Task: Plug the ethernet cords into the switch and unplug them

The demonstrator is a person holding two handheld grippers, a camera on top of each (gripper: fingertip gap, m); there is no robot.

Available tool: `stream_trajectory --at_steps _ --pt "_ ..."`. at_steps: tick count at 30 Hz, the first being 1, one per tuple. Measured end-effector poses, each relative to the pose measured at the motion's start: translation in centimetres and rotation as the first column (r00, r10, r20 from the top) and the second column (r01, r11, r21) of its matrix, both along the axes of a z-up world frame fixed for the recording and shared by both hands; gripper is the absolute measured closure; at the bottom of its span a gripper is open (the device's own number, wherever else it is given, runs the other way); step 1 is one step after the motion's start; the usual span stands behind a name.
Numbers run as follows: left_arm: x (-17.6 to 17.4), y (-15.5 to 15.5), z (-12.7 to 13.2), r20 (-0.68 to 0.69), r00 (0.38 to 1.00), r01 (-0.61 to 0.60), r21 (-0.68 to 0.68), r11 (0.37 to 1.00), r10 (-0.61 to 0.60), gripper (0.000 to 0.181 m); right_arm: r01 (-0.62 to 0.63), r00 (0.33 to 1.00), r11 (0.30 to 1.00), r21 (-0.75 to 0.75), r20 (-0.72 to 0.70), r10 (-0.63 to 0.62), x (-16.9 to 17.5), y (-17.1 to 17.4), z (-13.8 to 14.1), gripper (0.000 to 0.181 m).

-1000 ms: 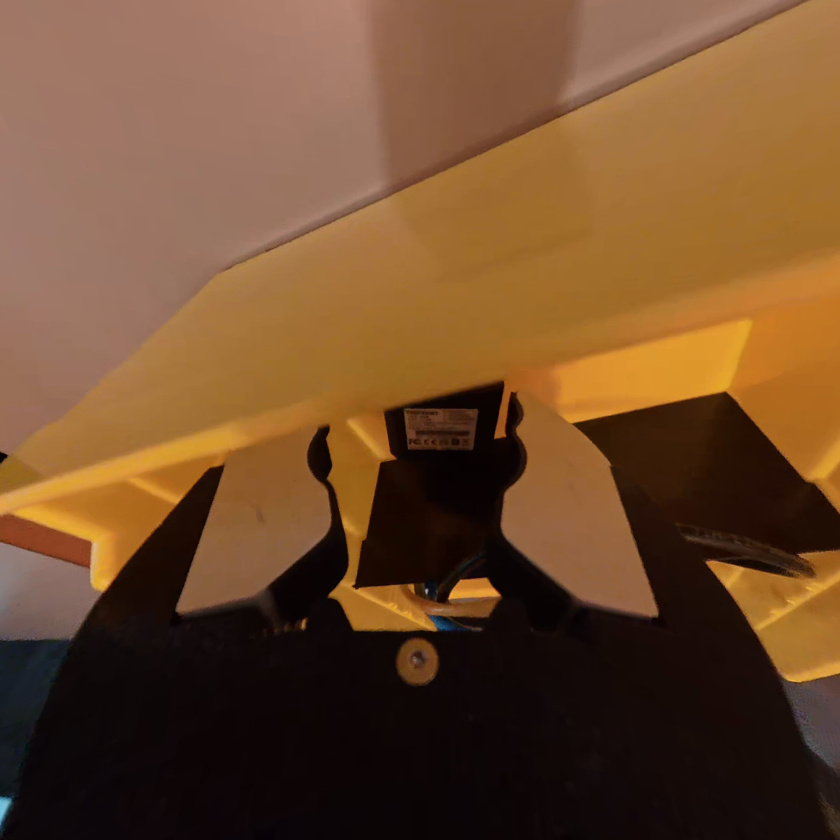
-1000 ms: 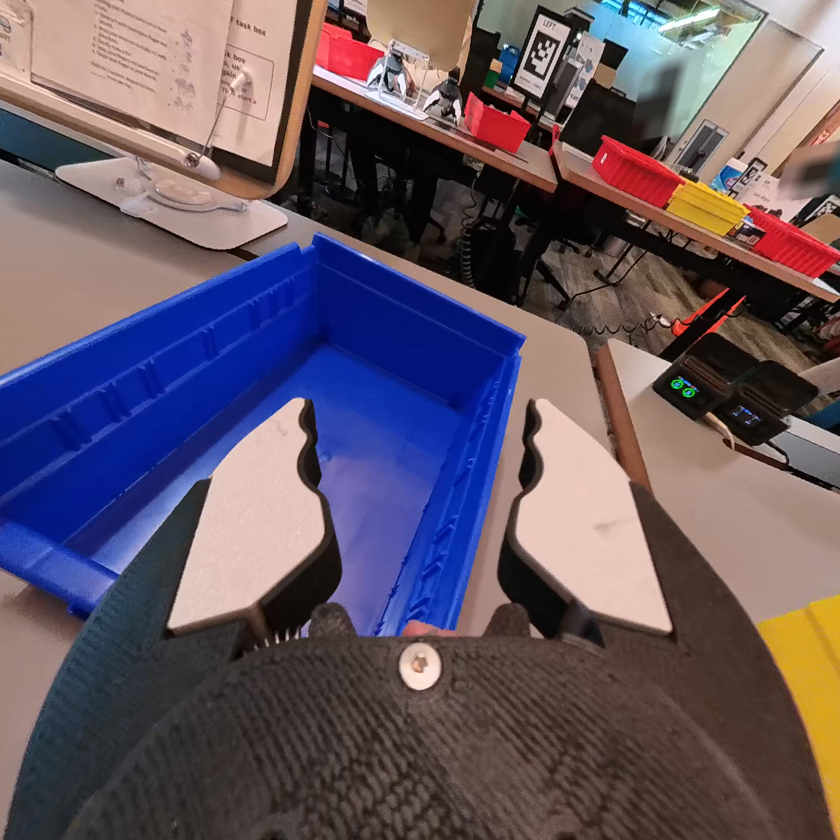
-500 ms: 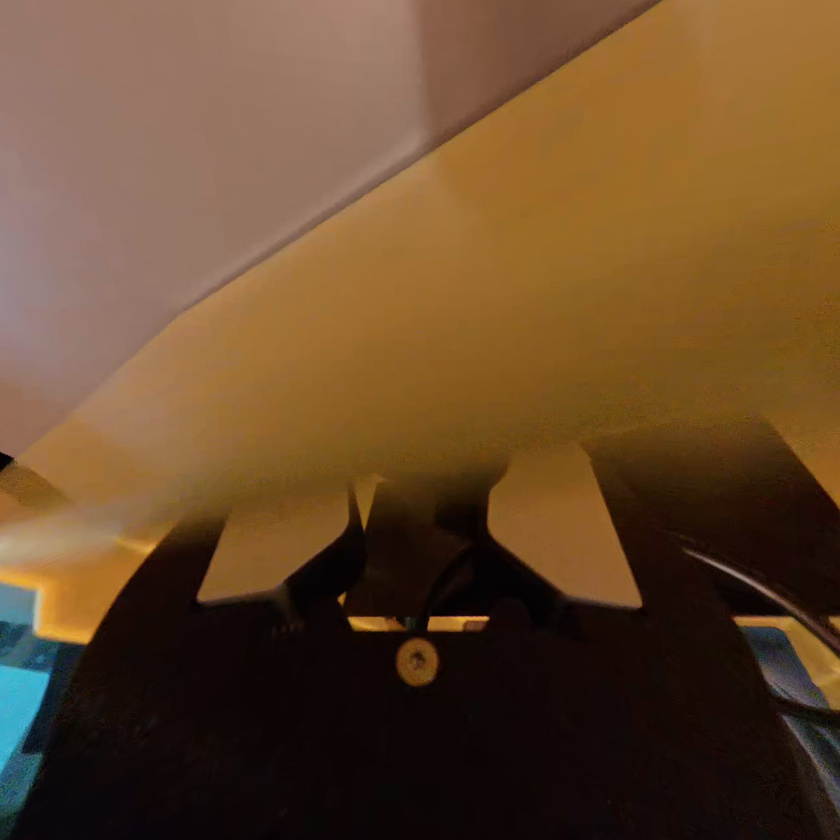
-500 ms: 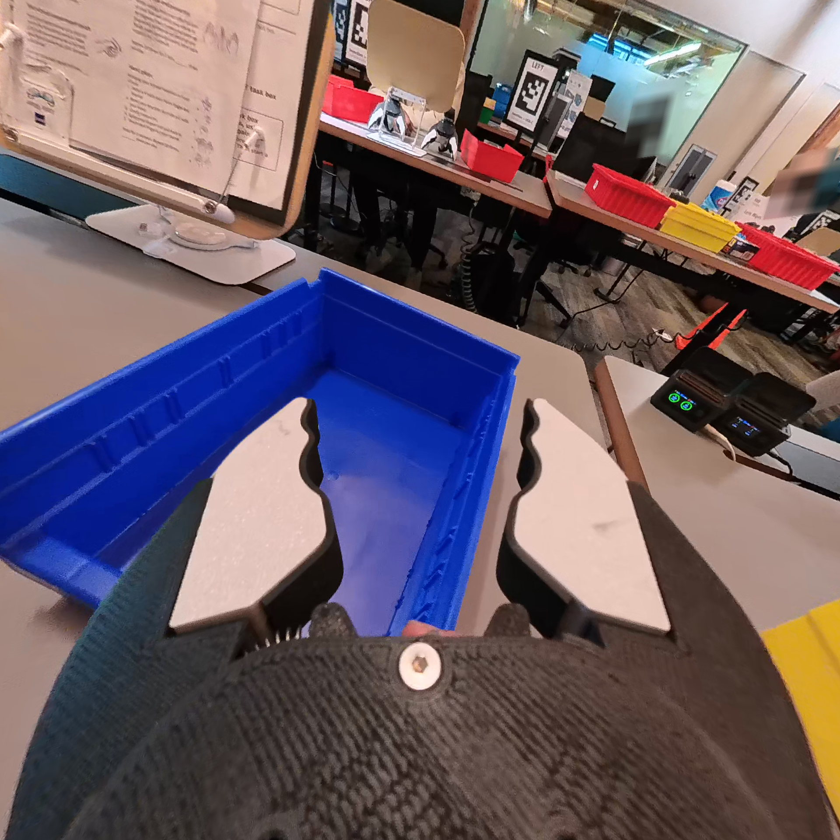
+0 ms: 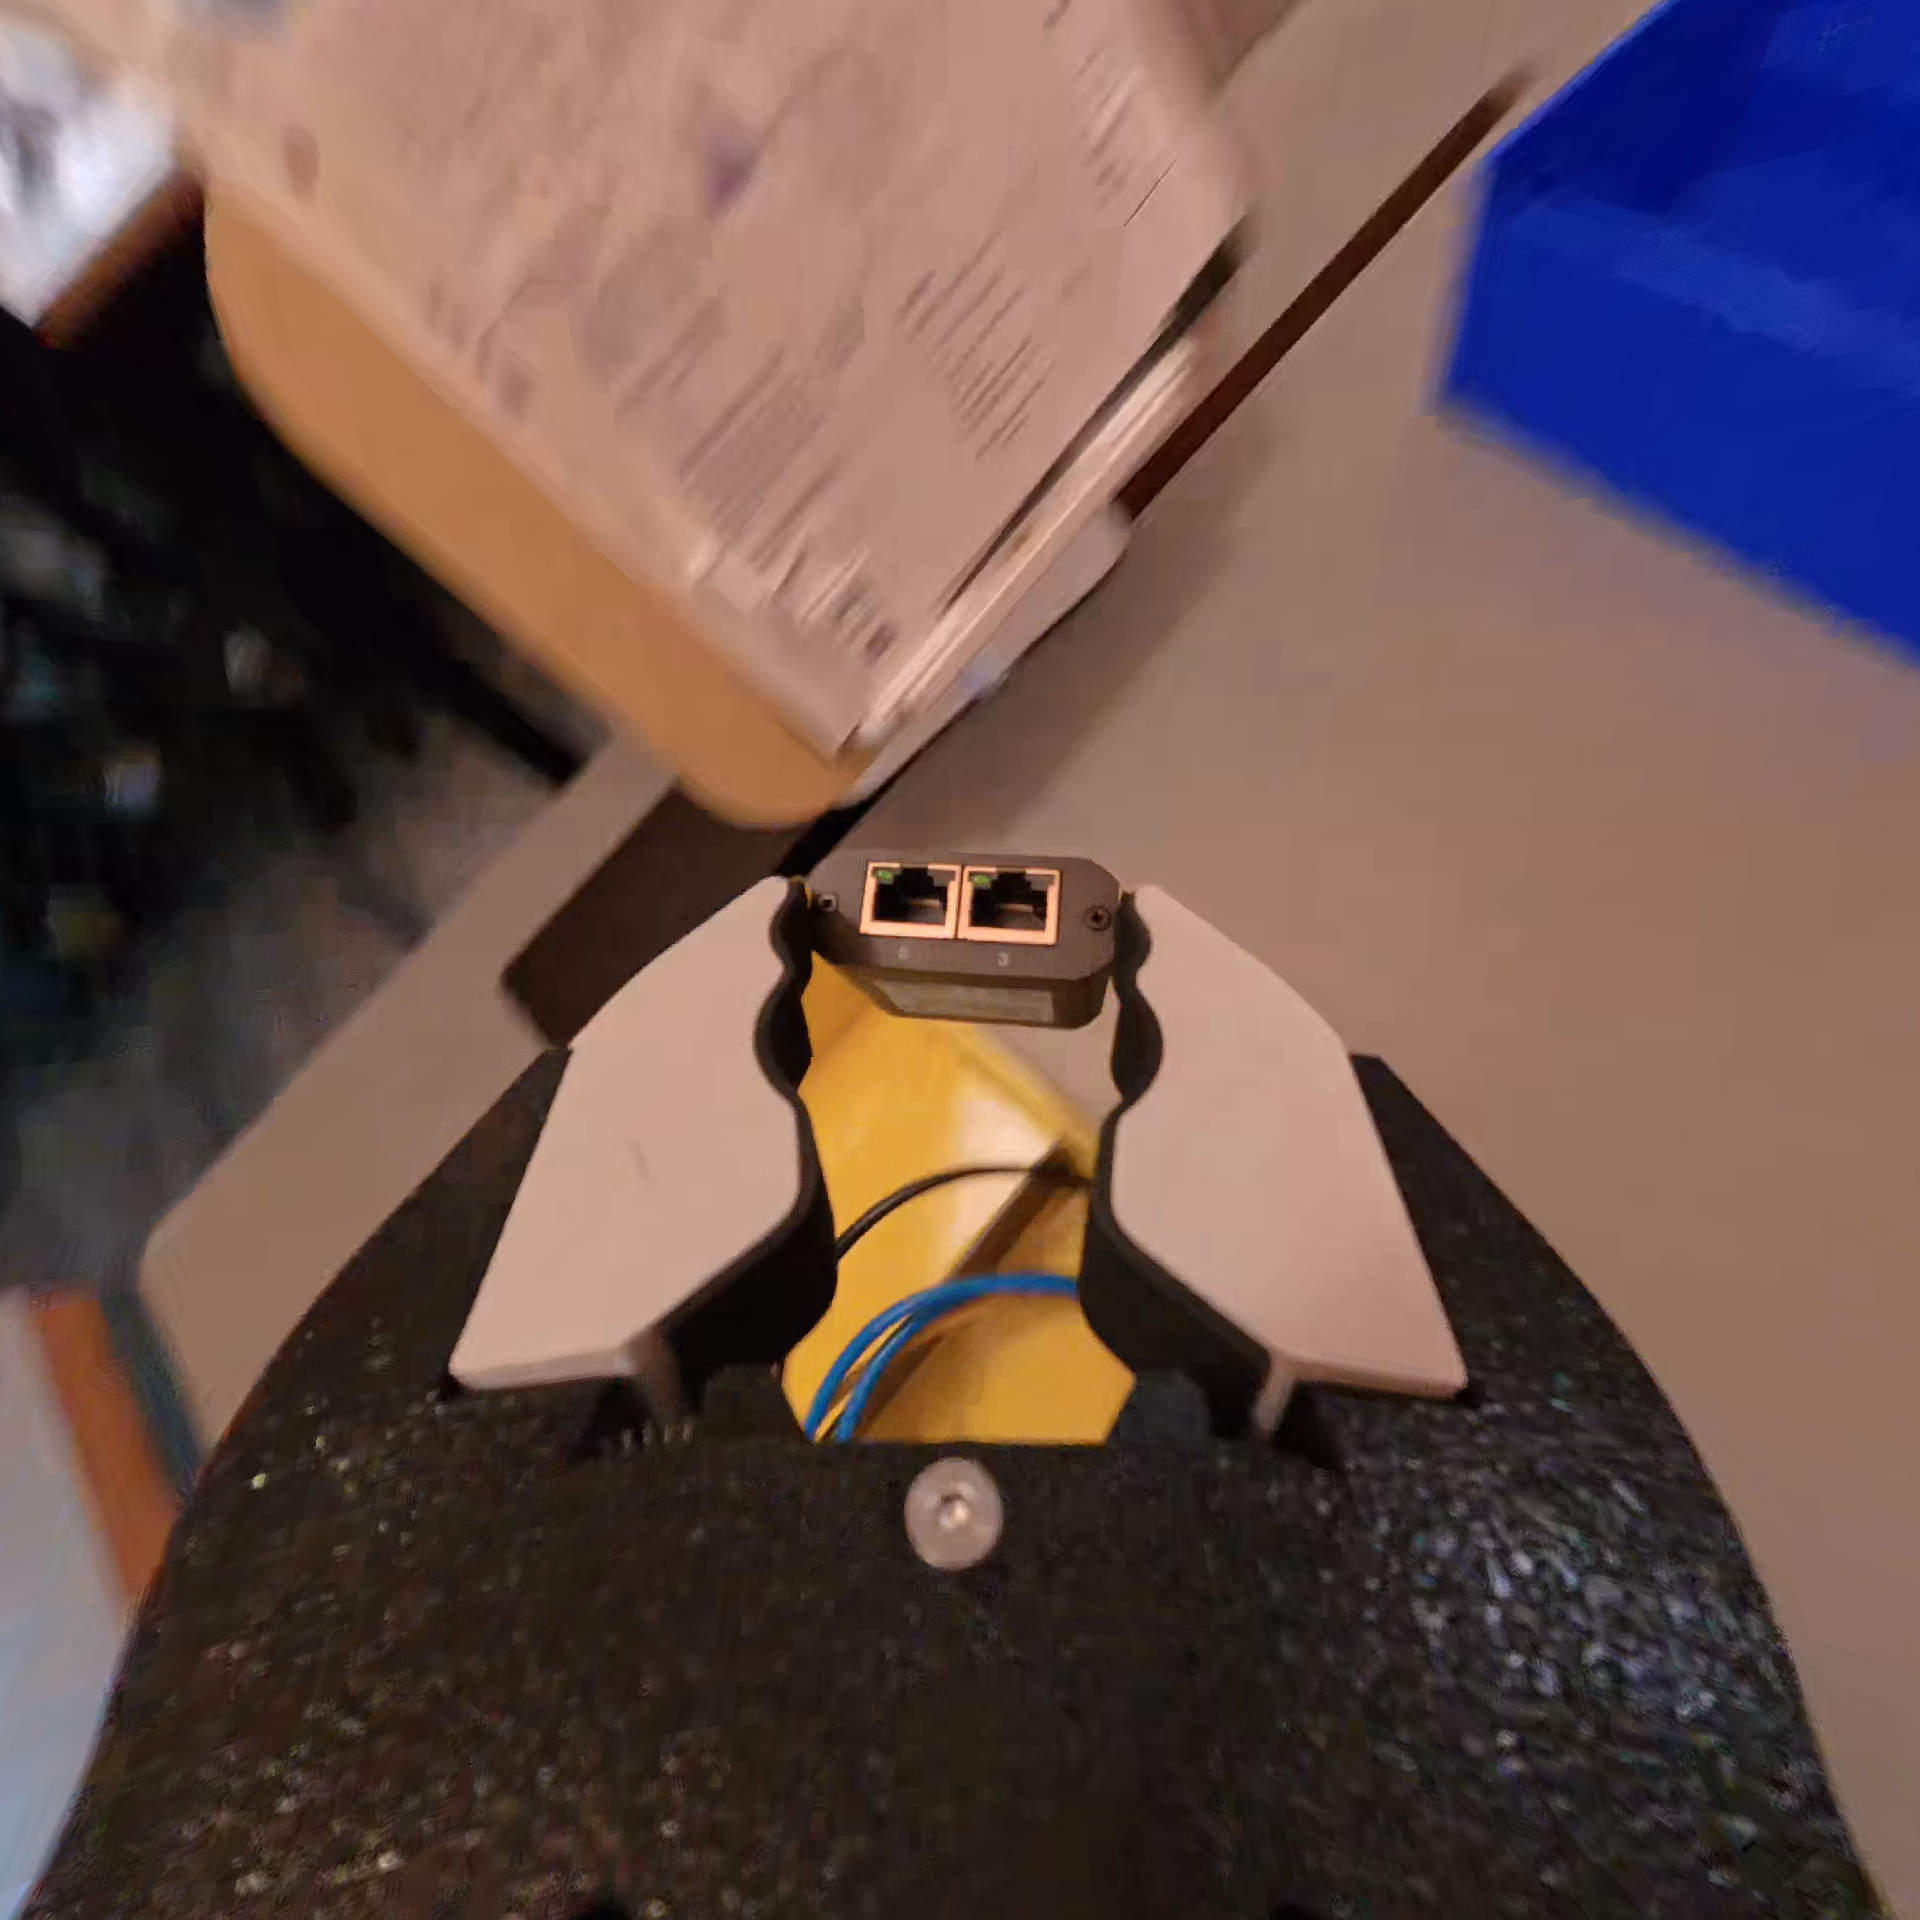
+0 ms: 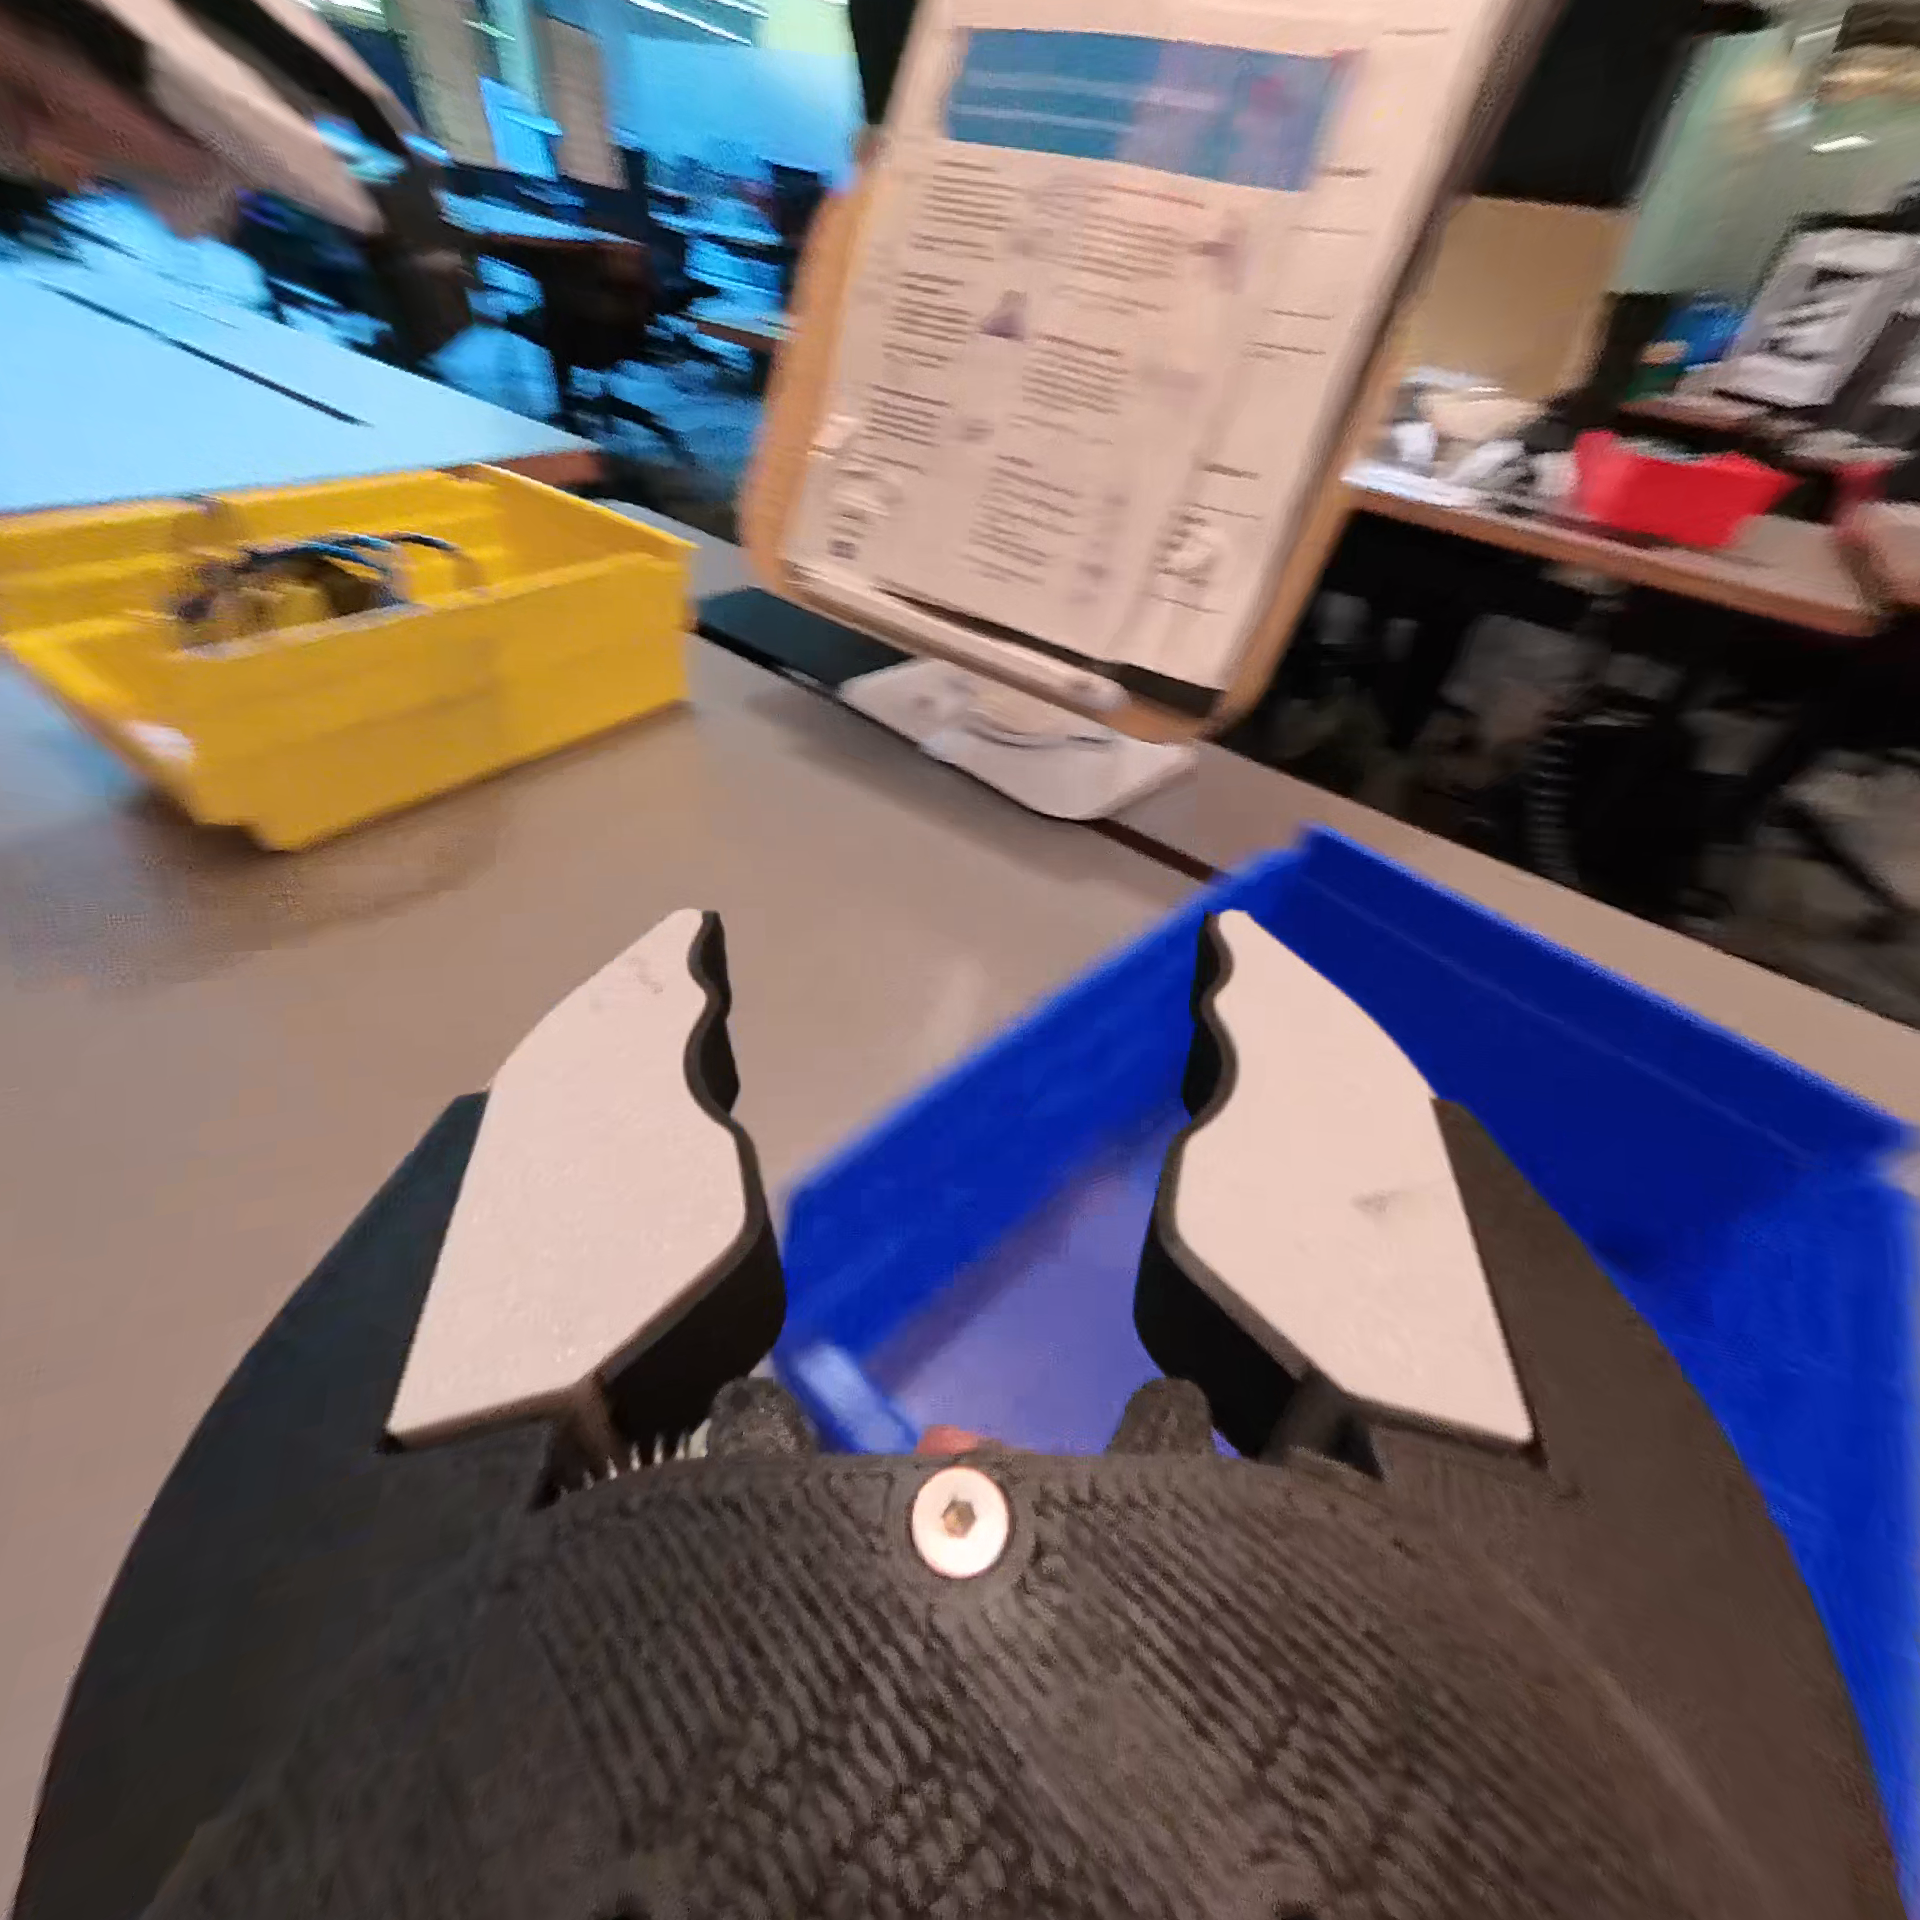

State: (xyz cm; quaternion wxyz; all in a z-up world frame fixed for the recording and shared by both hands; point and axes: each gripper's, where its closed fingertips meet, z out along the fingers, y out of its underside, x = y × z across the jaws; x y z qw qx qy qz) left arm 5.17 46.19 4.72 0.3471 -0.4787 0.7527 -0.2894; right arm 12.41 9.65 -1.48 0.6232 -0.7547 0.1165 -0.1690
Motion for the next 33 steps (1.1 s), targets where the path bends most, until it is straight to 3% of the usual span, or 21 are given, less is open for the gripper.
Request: stream_trajectory --at_steps 1,4,7,9,11,13,15,19,21,22,24,26,29,33 --pt "-1.0 -2.8 1.0 0.08 0.994 0.077 -0.033 0.996 -0.074 0.126 -0.083 0.996 0.996 0.032 -0.038 0.084 -2.0 1.7 0.1 0.094" --pt "-4.7 -11.2 2.0 0.293 0.915 0.312 -0.081 0.947 -0.277 0.125 -0.361 0.901 0.91 0.202 -0.178 0.397 -9.5 6.7 0.4 0.09" --pt "-8.7 -18.3 2.0 0.488 0.777 0.511 -0.119 0.851 -0.398 0.126 -0.494 0.672 0.751 0.438 -0.355 0.649 -15.3 9.7 0.1 0.088" --pt "-11.1 -21.7 1.9 0.603 0.681 0.613 -0.16 0.773 -0.415 0.126 -0.487 0.436 0.635 0.599 -0.463 0.772 -17.6 10.6 -0.1 0.091" --pt "-12.6 -24.0 1.2 0.674 0.609 0.682 -0.176 0.71 -0.418 0.126 -0.393 0.22 0.533 0.749 -0.487 0.845 -18.4 10.8 0.6 0.104" --pt "-13.6 -25.6 0.0 0.714 0.555 0.718 -0.15 0.68 -0.428 0.126 -0.312 0.092 0.445 0.839 -0.439 0.894 -19.1 10.4 1.5 0.118" --pt "-14.0 -26.6 -1.5 0.717 0.539 0.726 -0.131 0.675 -0.441 0.126 -0.307 0.038 0.408 0.86 -0.417 0.908 -20.3 10.2 1.8 0.124" --pt "-14.8 -27.0 -3.4 0.725 0.5 0.729 -0.056 0.682 -0.474 0.126 -0.307 0.028 0.425 0.852 -0.438 0.898 -21.2 10.1 1.0 0.147" --pt "-14.8 -26.5 -4.4 0.689 0.529 0.715 -0.047 0.698 -0.496 0.126 -0.339 0.053 0.455 0.824 -0.466 0.883 -20.8 10.1 0.3 0.152" --pt "-14.4 -26.1 -5.2 0.649 0.574 0.686 -0.049 0.726 -0.499 0.126 -0.363 0.106 0.477 0.801 -0.473 0.875 -20.3 10.0 0.2 0.155" --pt "-13.7 -25.2 -6.3 0.602 0.66 0.625 -0.109 0.773 -0.449 0.123 -0.439 0.277 0.522 0.731 -0.443 0.853 -19.0 9.7 0.3 0.157" --pt "-13.1 -24.5 -6.6 0.586 0.724 0.59 -0.253 0.767 -0.364 0.121 -0.491 0.452 0.602 0.63 -0.407 0.794 -17.7 9.4 0.3 0.157" --pt "-12.0 -24.4 -7.4 0.486 0.824 0.537 -0.509 0.673 -0.29 0.12 -0.571 0.576 0.606 0.553 -0.256 0.777 -17.4 8.2 1.3 0.157" --pt "-12.2 -26.8 -9.4 0.368 0.841 0.532 -0.694 0.485 -0.396 0.128 -0.65 0.651 0.653 0.39 -0.159 0.742 -18.0 8.4 0.0 0.157"
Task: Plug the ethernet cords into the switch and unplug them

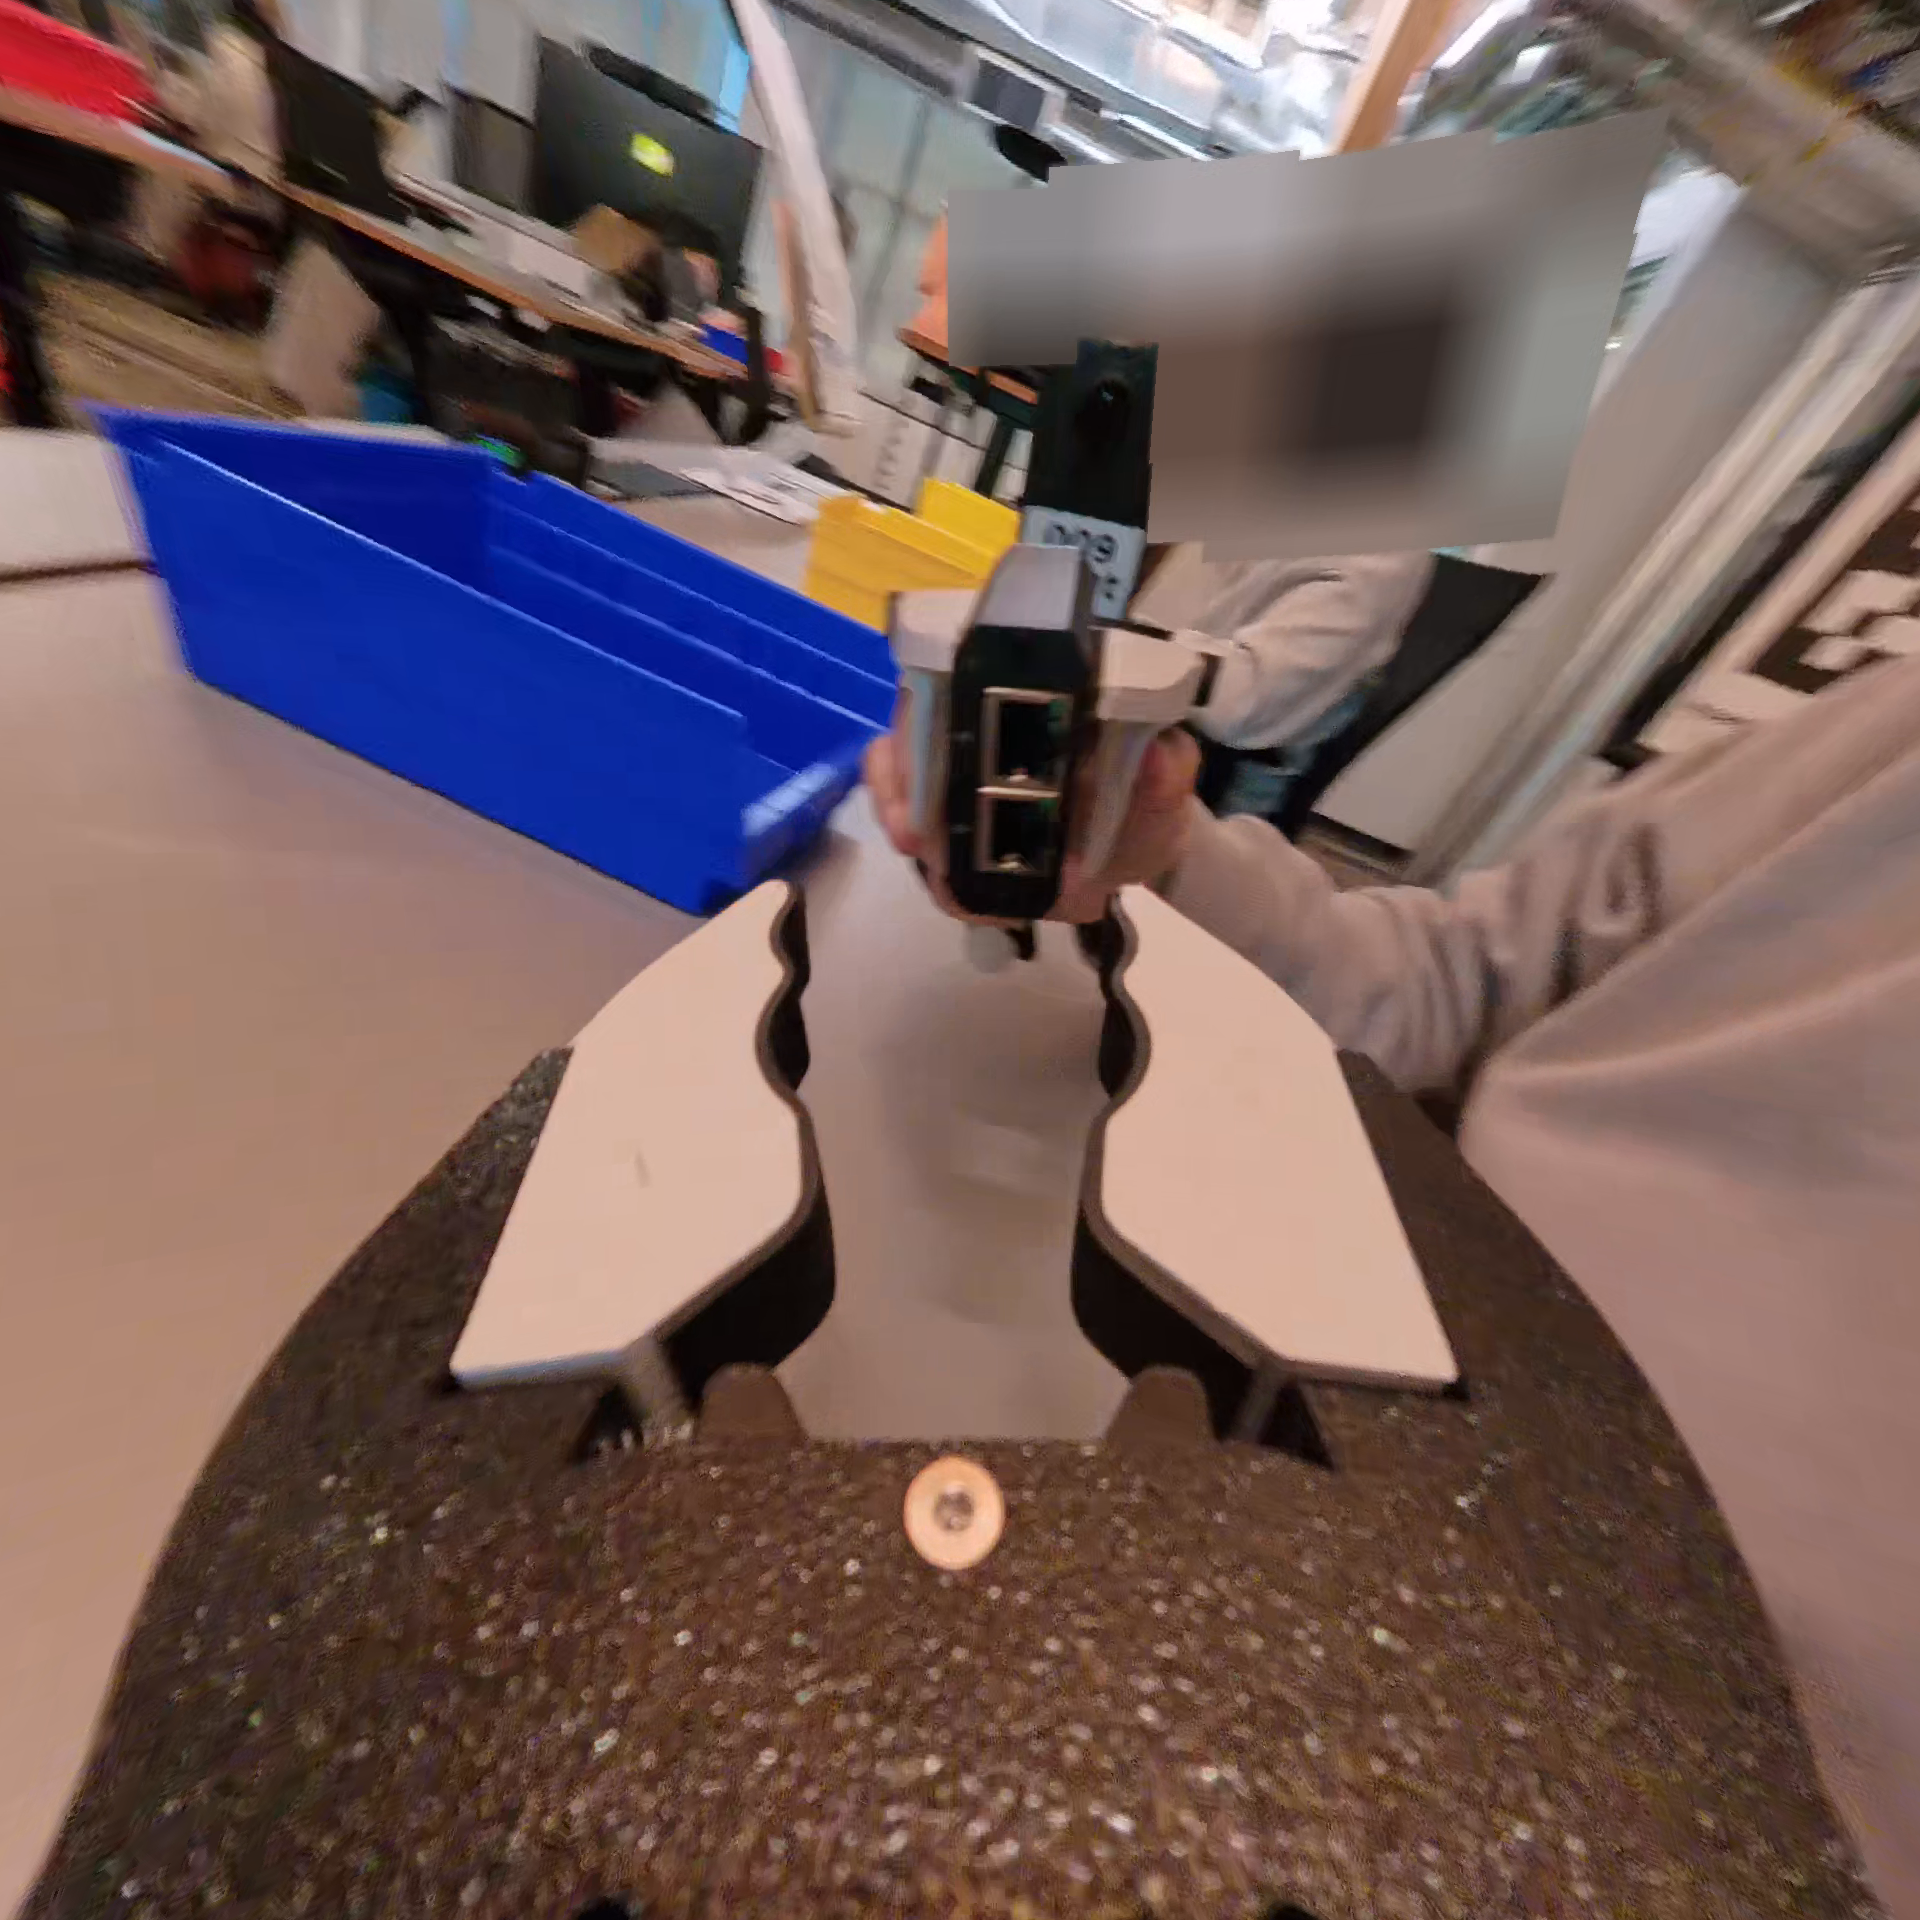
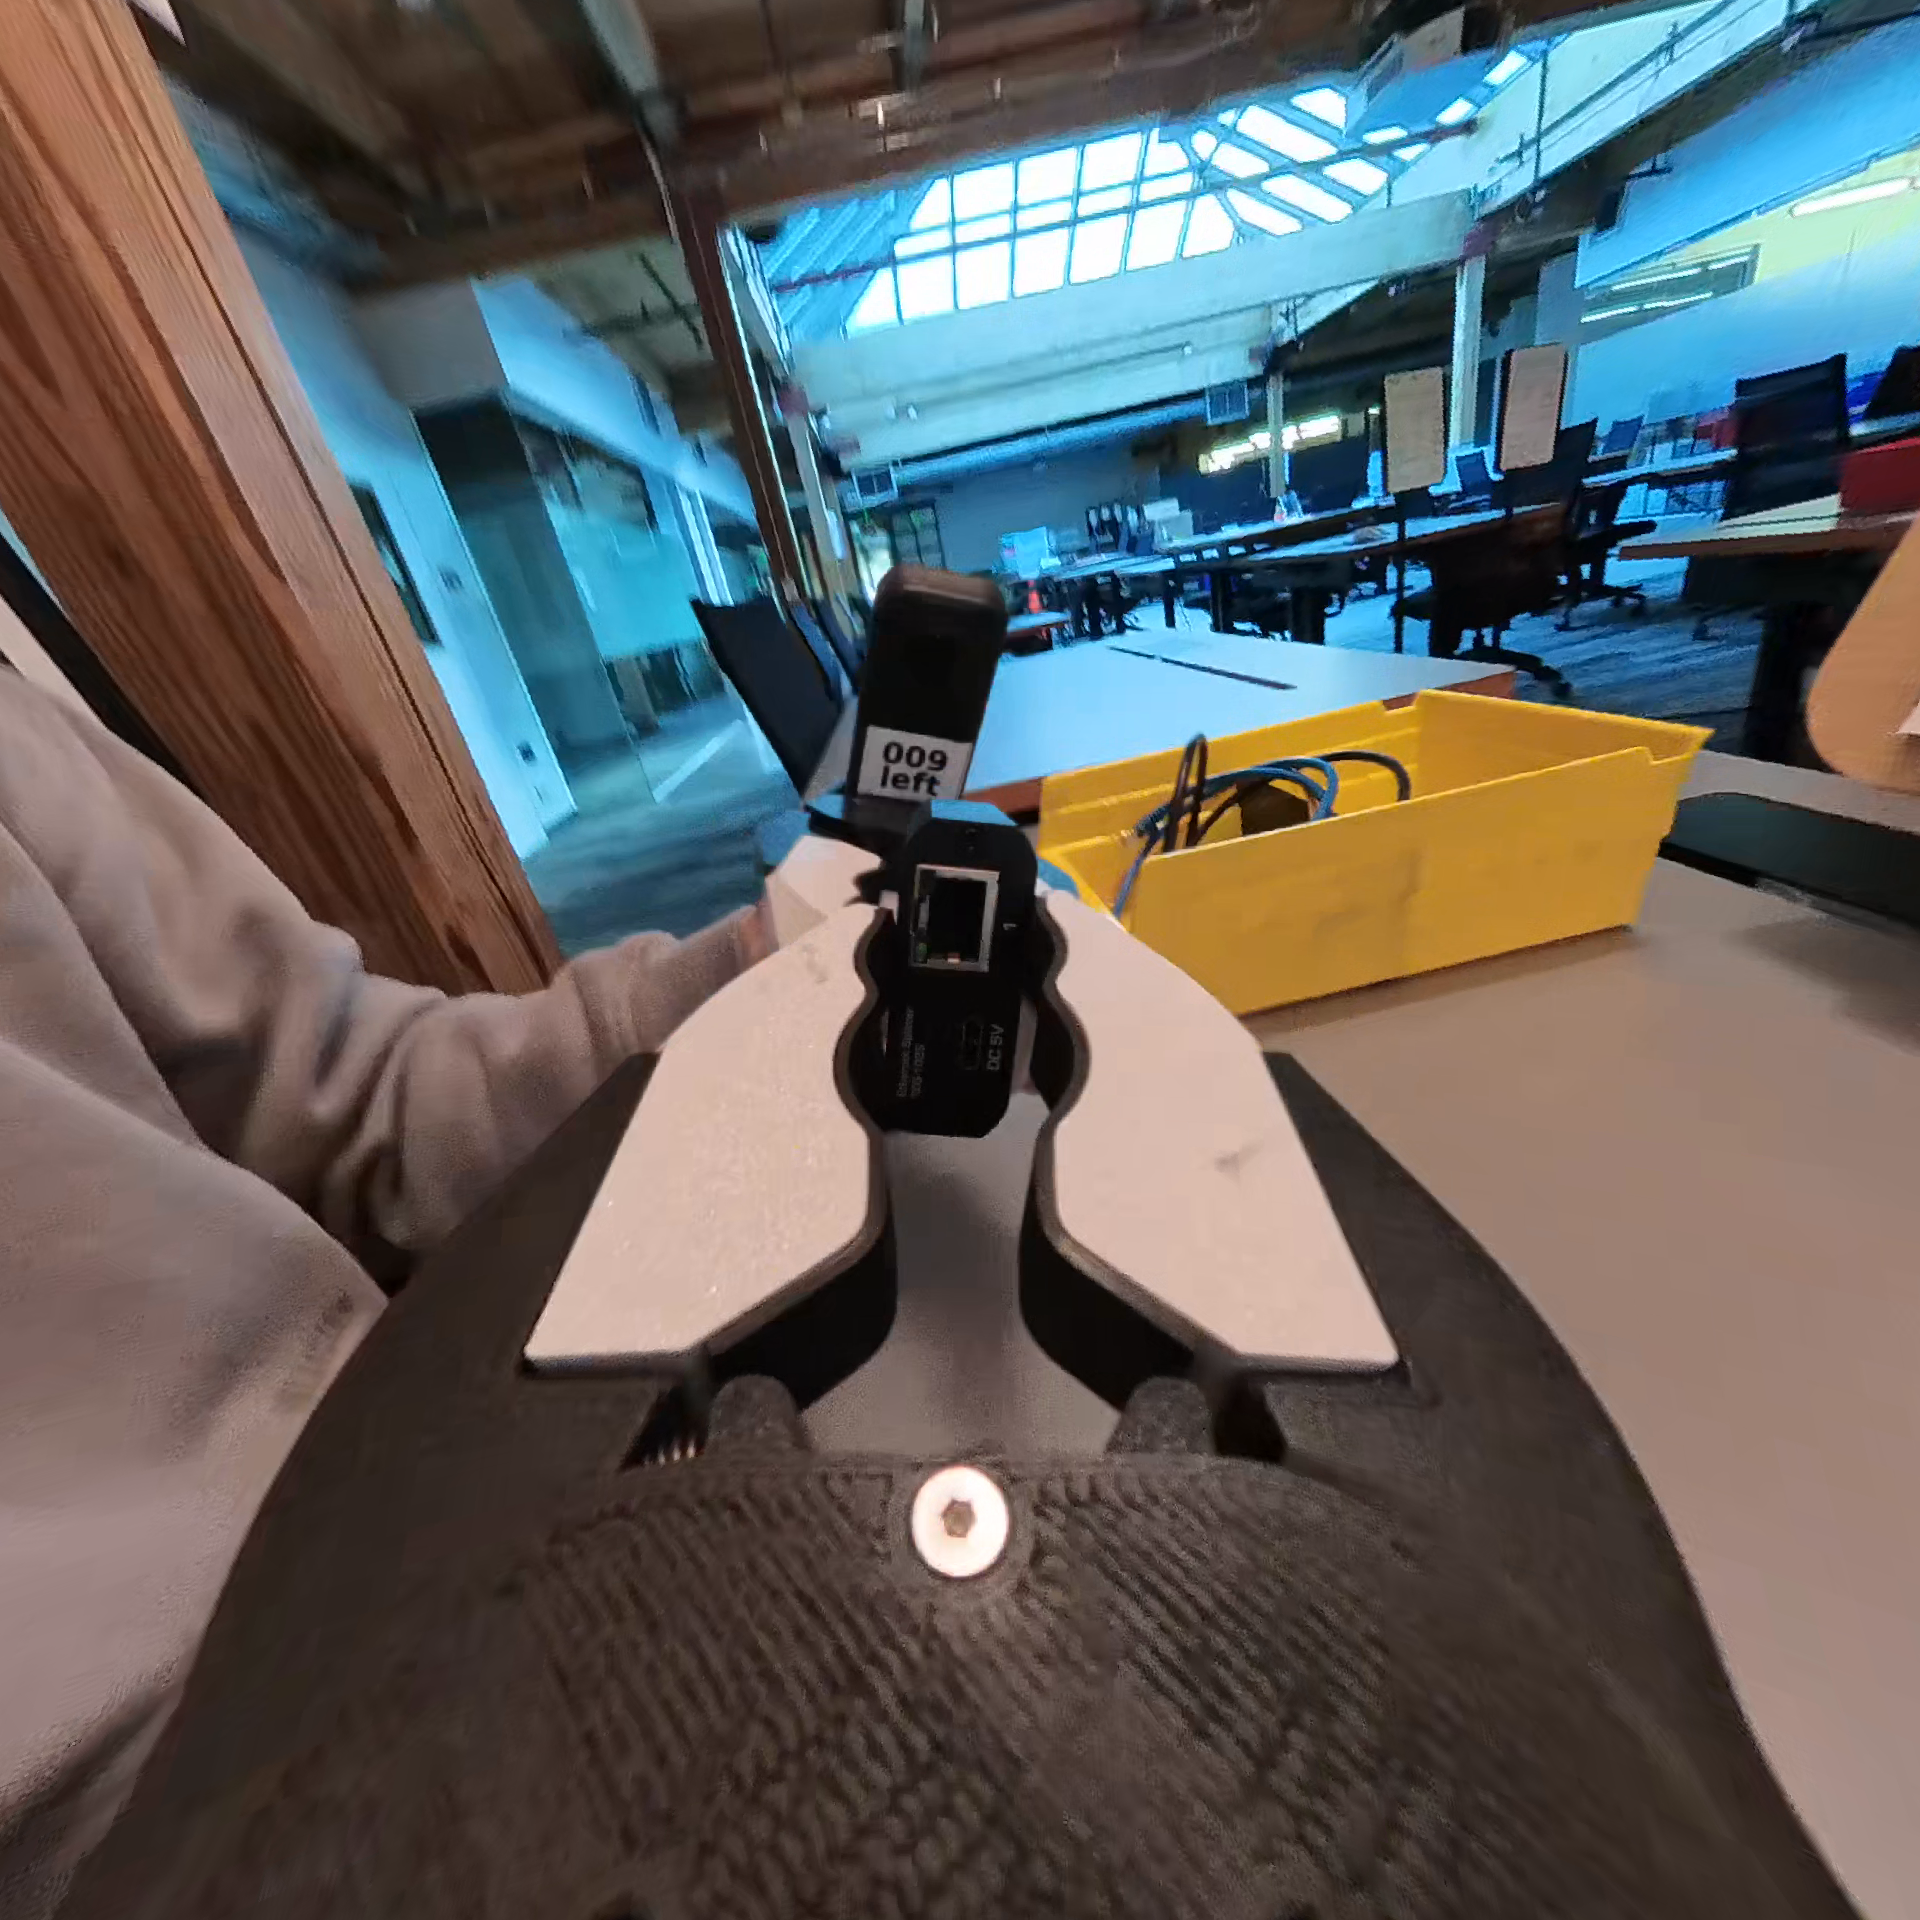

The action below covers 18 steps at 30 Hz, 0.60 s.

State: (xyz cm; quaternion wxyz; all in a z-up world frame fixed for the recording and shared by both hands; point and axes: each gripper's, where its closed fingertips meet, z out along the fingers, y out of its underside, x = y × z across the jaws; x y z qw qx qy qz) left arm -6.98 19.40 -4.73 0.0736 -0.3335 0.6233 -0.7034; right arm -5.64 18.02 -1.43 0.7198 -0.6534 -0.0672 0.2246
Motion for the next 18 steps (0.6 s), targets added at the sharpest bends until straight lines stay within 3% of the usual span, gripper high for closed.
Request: stream_trajectory --at_steps 2,5,11,13,14,16,18 --pt "-0.7 -1.3 0.0 0.012 0.995 0.095 -0.056 0.994 -0.095 0.14 -0.007 0.999 1.0 0.003 0.044 0.007 -0.5 0.1 -0.4 0.157" --pt "-0.1 -1.1 -0.2 0.003 0.996 0.083 -0.113 0.99 -0.084 0.154 -0.028 0.998 1.0 -0.001 0.052 0.028 -0.8 0.2 -0.7 0.157" --pt "0.2 -0.7 -0.7 0.025 0.997 0.068 -0.09 0.994 -0.066 0.158 -0.044 0.999 0.999 -0.007 0.001 0.044 -0.8 0.6 -1.5 0.158" --pt "0.2 -0.6 -1.4 0.003 0.998 0.07 -0.051 0.996 -0.07 0.159 -0.025 0.997 0.999 -0.041 0.065 0.028 -0.5 0.6 -2.4 0.156" --pt "0.4 -0.5 -1.7 -0.043 0.997 0.068 -0.053 0.996 -0.07 0.159 -0.001 0.99 0.999 -0.055 0.141 0.009 -0.3 0.5 -3.0 0.148" --pt "0.7 -0.3 -2.3 -0.146 0.986 0.069 -0.078 0.995 -0.08 0.159 0.059 0.95 0.997 -0.059 0.31 -0.038 -0.2 0.3 -3.8 0.107" --pt "0.5 -0.3 -2.8 -0.227 0.968 0.087 -0.101 0.991 -0.108 0.159 0.116 0.849 0.99 -0.077 0.525 -0.059 -0.2 0.3 -5.2 0.082"
